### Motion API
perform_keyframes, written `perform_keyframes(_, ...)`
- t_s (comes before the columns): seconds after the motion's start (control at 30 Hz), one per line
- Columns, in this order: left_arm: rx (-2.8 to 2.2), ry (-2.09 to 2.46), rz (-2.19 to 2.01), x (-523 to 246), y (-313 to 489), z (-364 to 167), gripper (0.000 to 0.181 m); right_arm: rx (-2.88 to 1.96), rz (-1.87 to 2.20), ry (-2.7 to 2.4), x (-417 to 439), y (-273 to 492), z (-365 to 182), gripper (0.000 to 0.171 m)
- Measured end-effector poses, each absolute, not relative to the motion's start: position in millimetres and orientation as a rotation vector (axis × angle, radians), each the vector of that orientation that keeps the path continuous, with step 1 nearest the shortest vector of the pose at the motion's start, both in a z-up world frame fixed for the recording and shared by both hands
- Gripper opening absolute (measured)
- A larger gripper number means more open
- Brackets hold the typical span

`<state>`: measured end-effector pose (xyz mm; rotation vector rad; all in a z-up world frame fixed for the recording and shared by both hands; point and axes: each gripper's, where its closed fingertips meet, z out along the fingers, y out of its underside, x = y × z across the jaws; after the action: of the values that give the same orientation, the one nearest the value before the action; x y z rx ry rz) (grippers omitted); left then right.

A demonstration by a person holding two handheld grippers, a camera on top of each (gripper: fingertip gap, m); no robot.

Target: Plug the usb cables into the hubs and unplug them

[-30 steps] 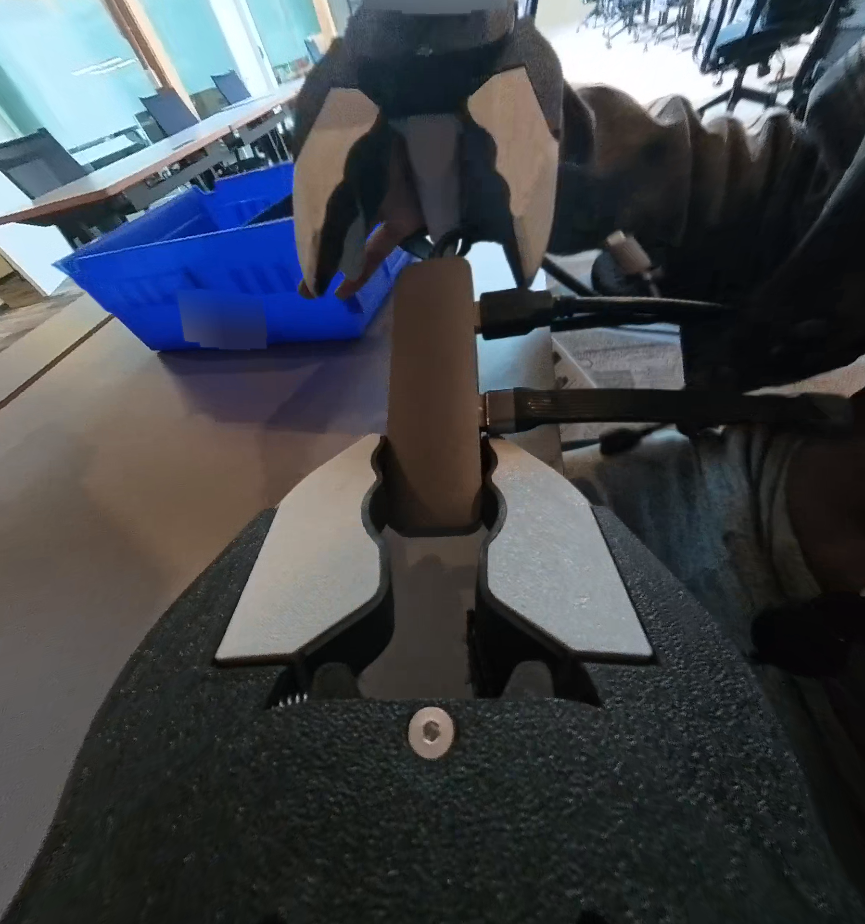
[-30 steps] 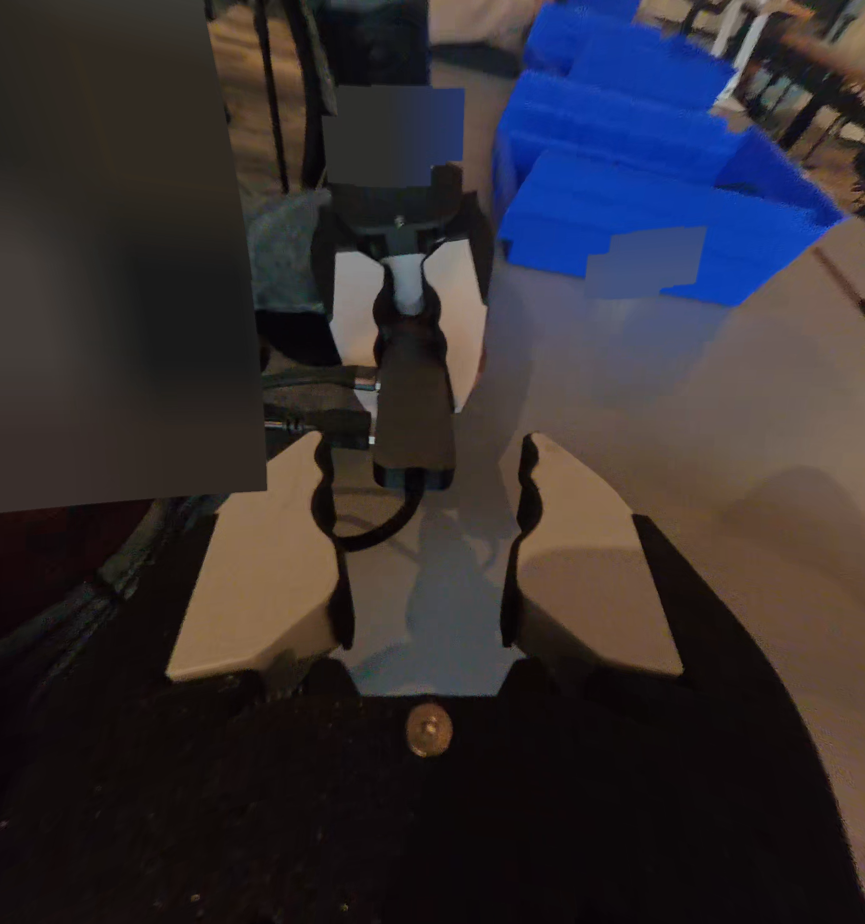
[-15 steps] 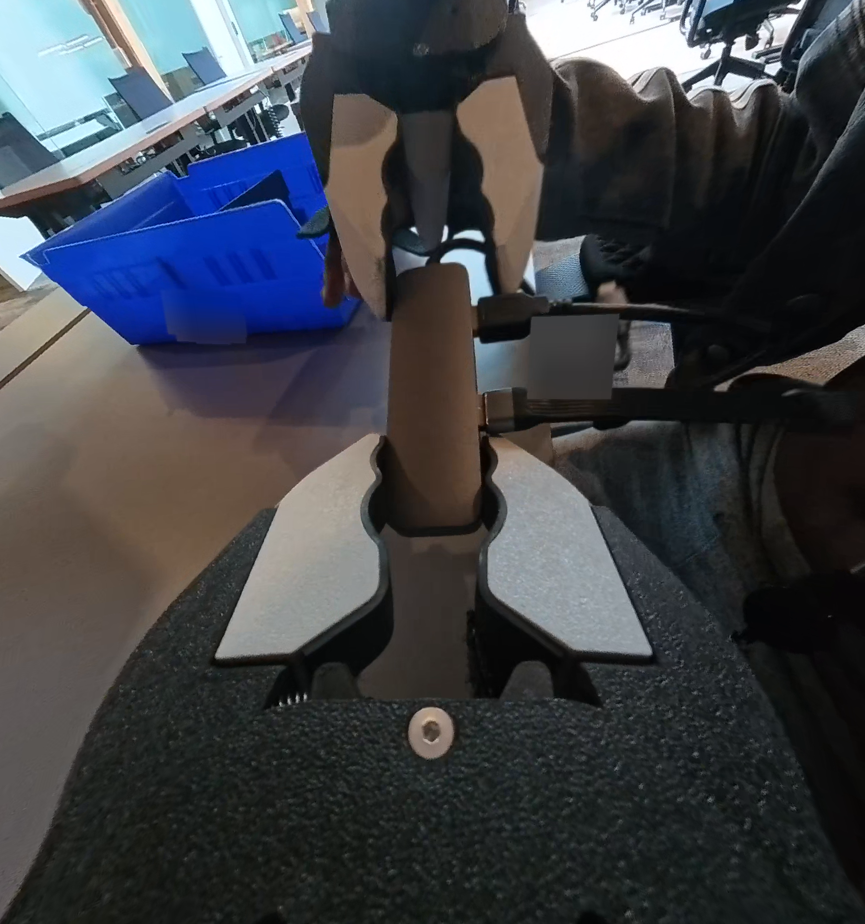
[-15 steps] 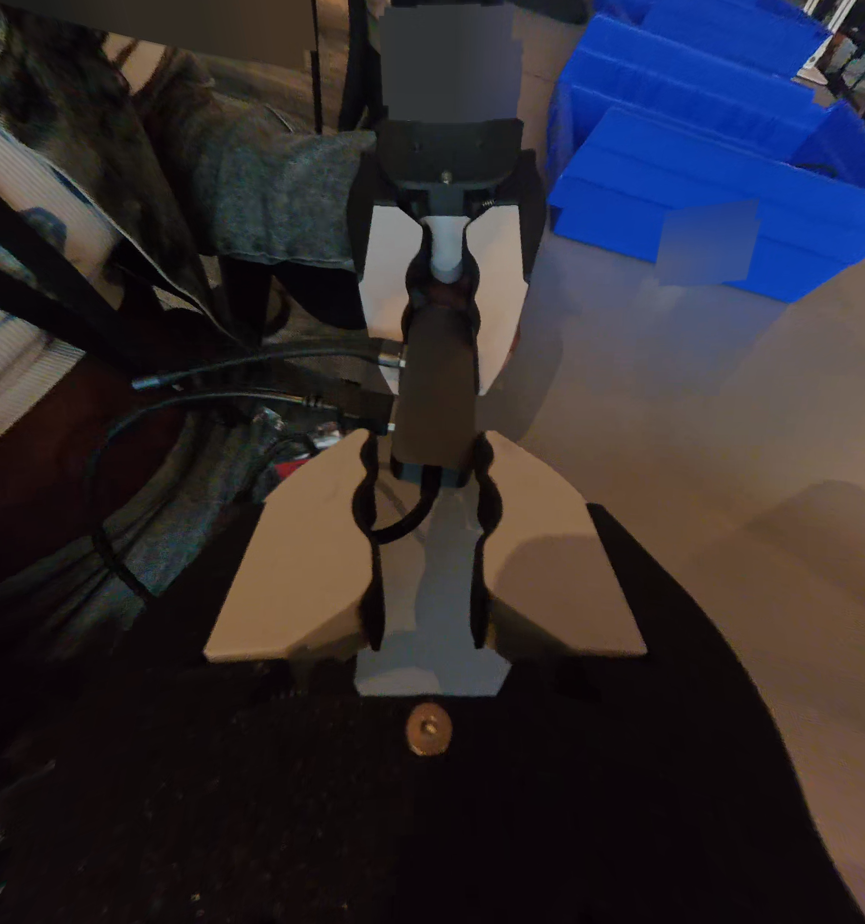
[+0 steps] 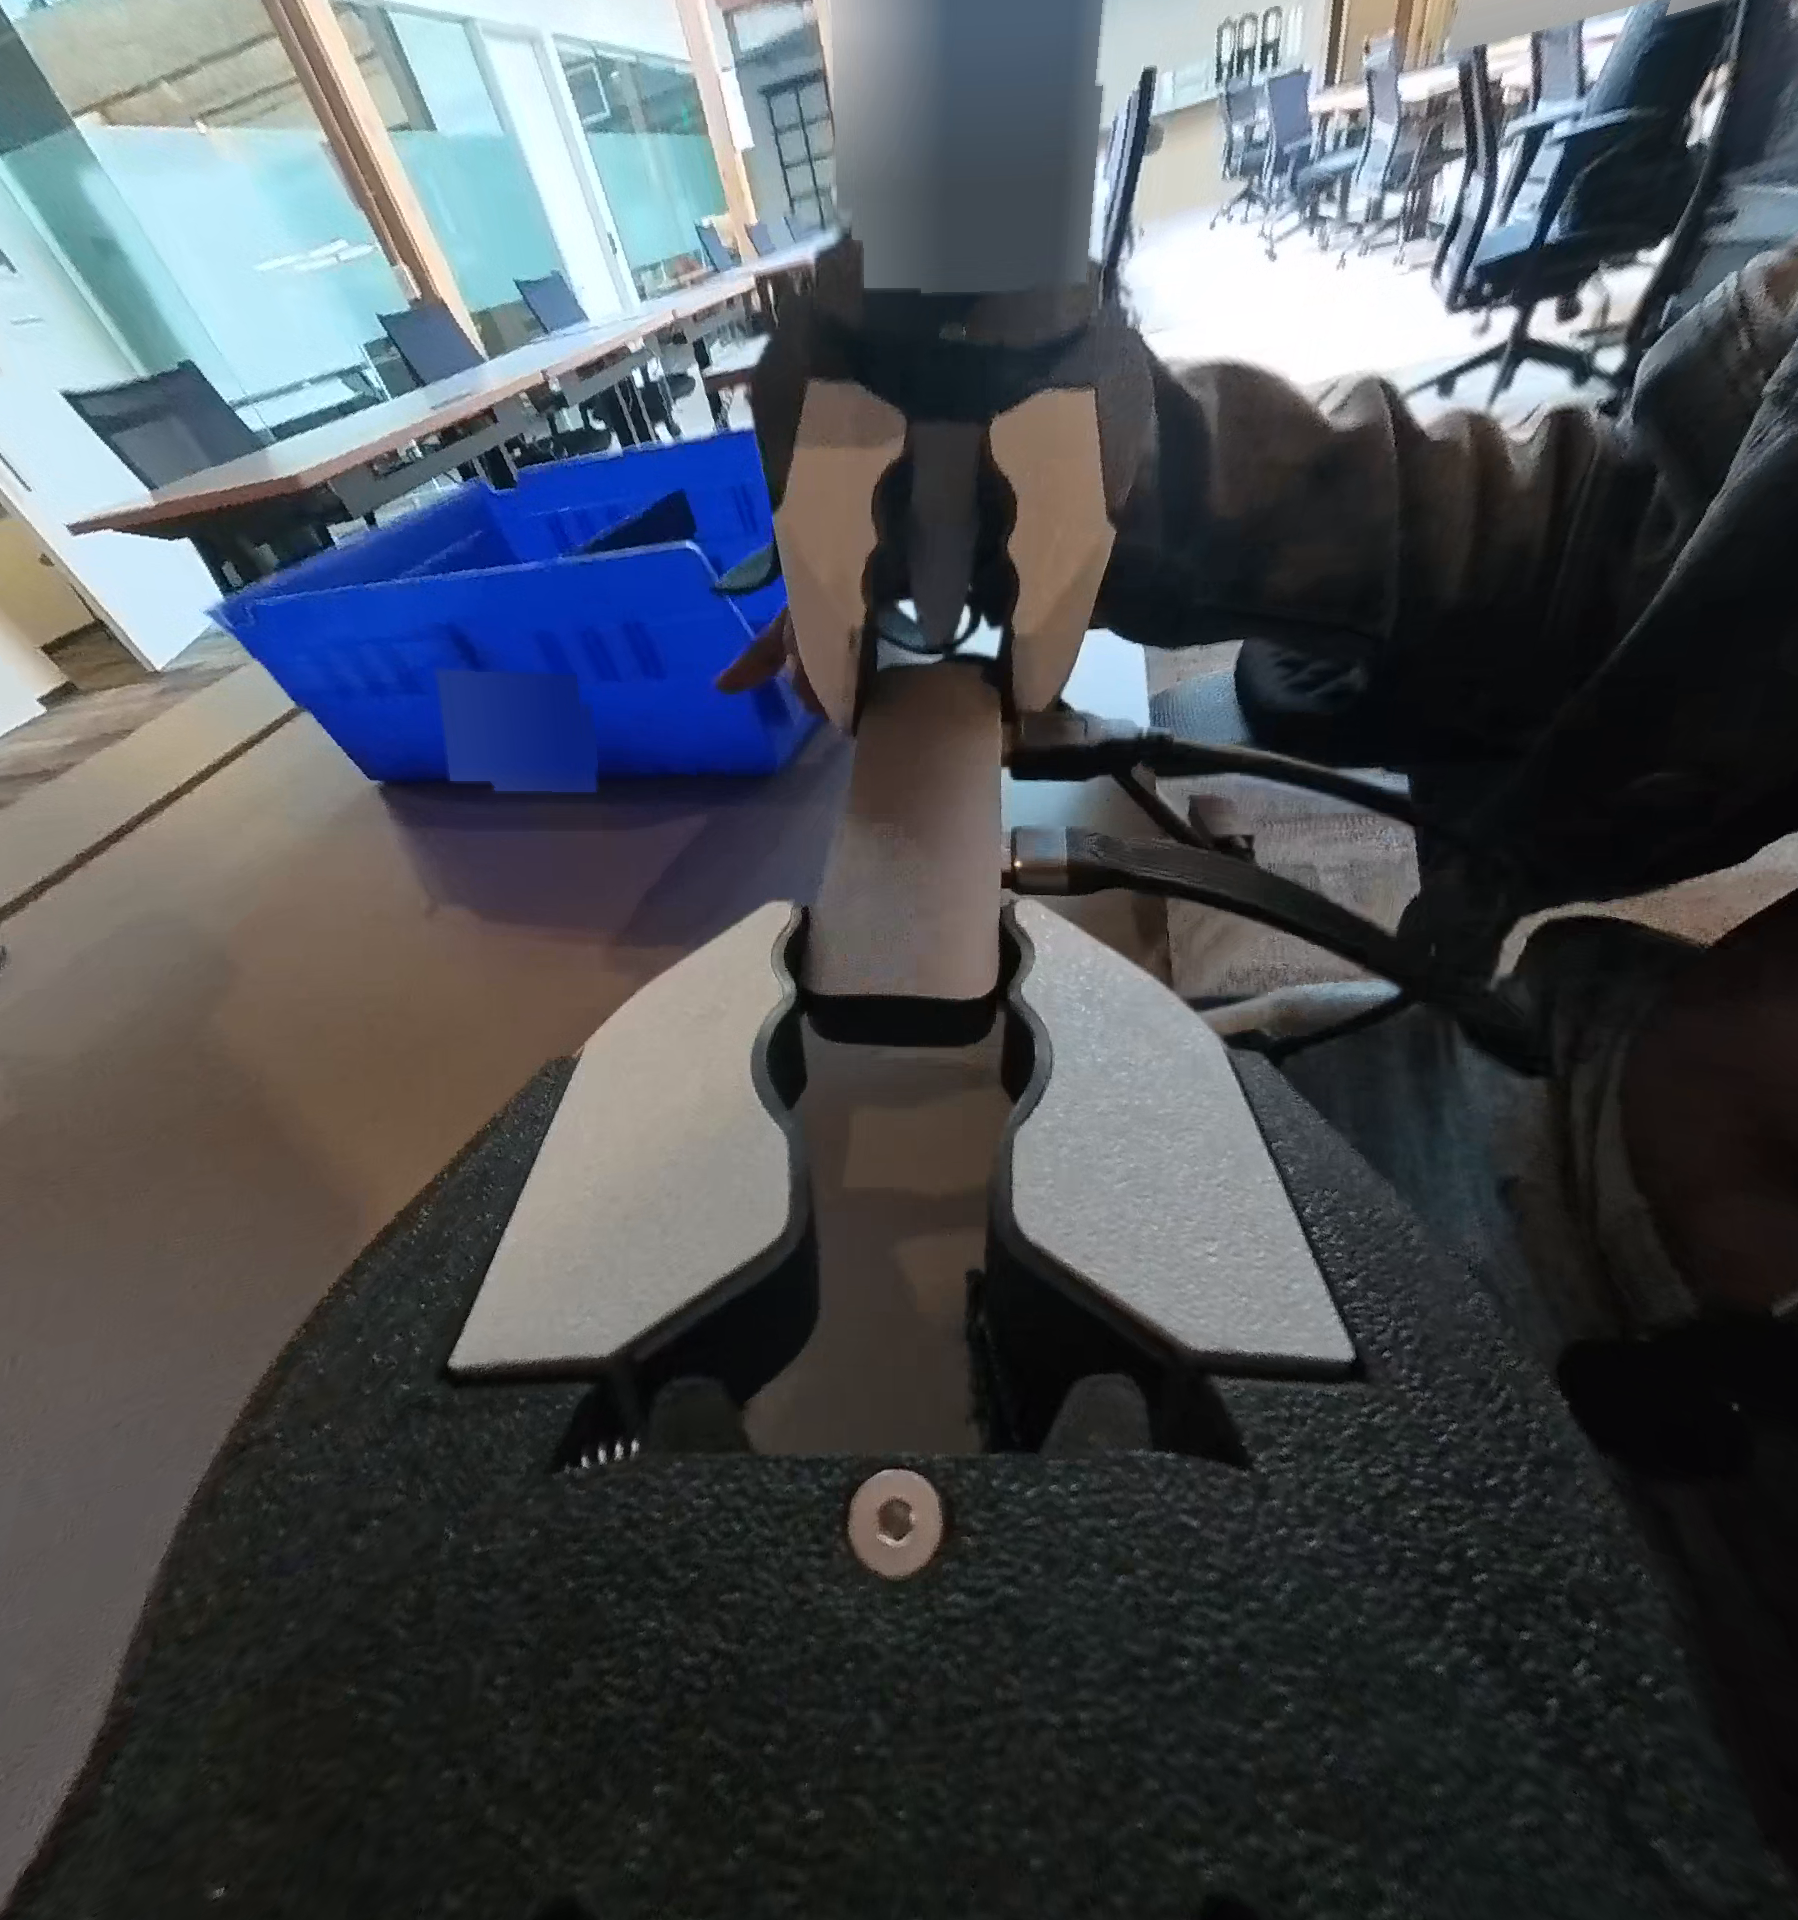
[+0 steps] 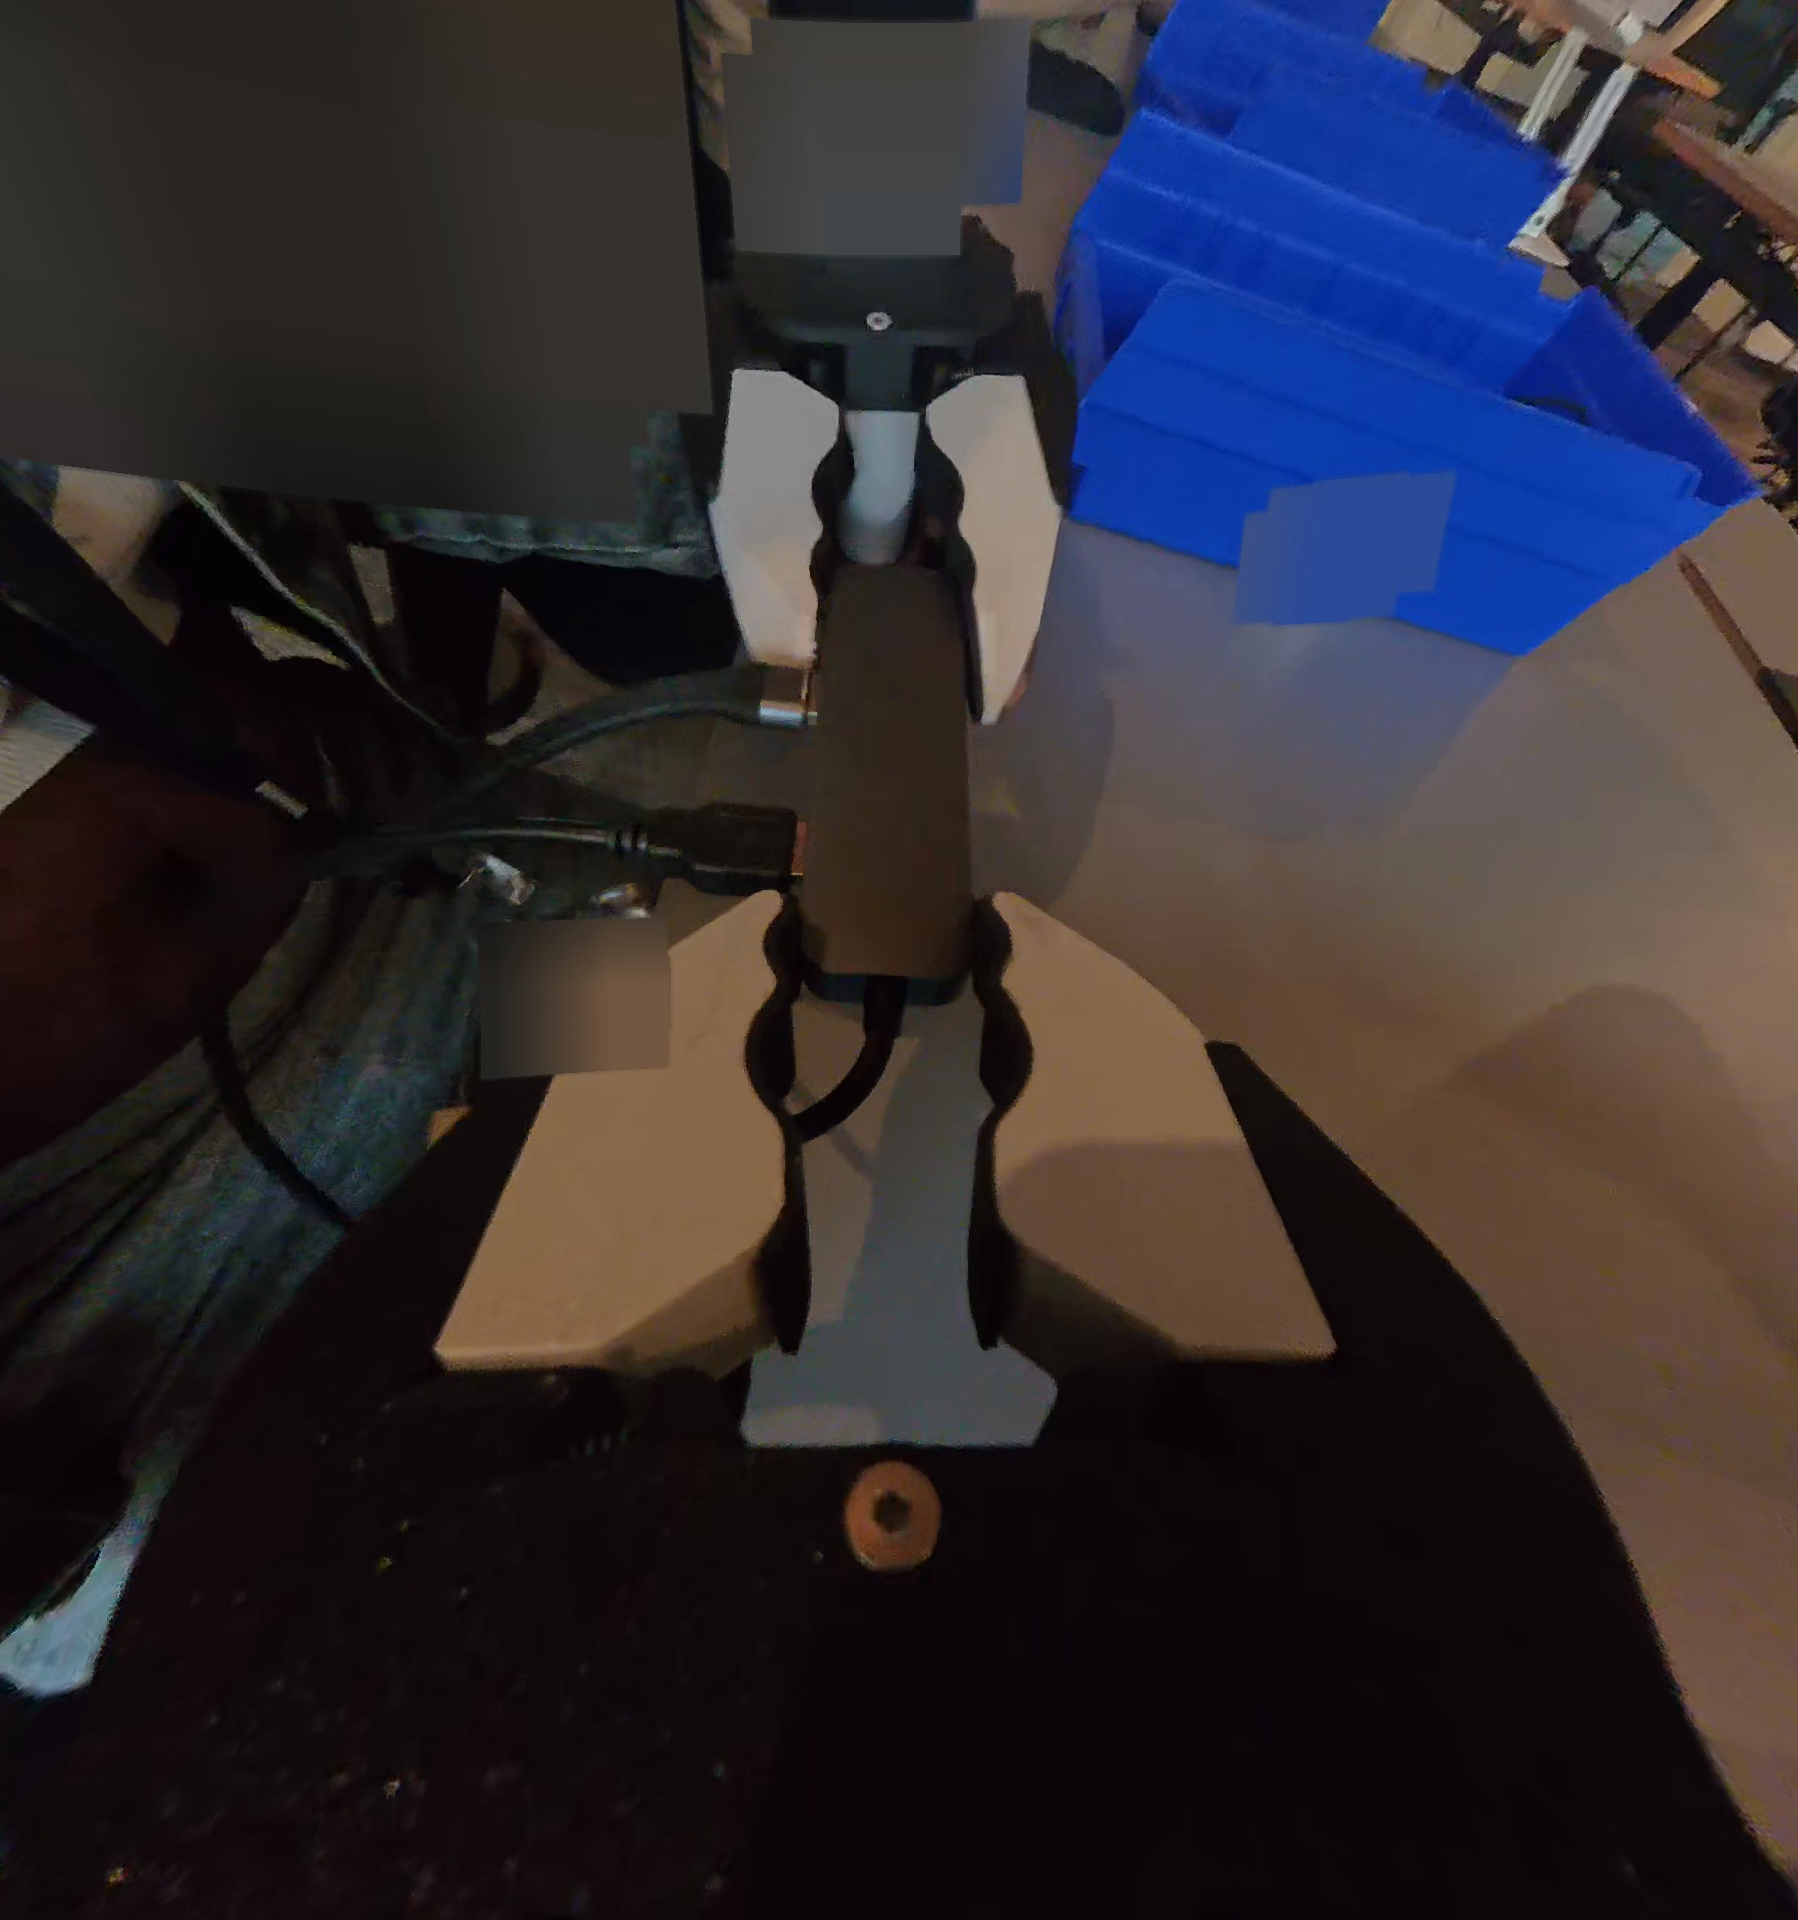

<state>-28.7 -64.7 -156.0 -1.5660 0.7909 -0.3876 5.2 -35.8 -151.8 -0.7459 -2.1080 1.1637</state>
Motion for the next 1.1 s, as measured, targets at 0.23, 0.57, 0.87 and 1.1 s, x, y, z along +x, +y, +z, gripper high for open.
perform_keyframes(0.23,-1.500,0.526,-0.348,-72,-61,-121,0.034,-0.715,1.322,-1.651,6,-9,-78,0.065)
perform_keyframes(0.57,-1.255,-0.134,0.123,-250,-117,-13,0.034,-0.700,1.188,-1.257,53,42,-3,0.059)
perform_keyframes(0.87,-1.094,-0.628,0.825,-390,-216,10,0.034,-0.665,1.067,-1.182,78,46,23,0.055)
perform_keyframes(1.1,-1.382,-0.647,0.908,-413,-194,-66,0.034,-0.681,1.021,-1.217,72,45,17,0.055)
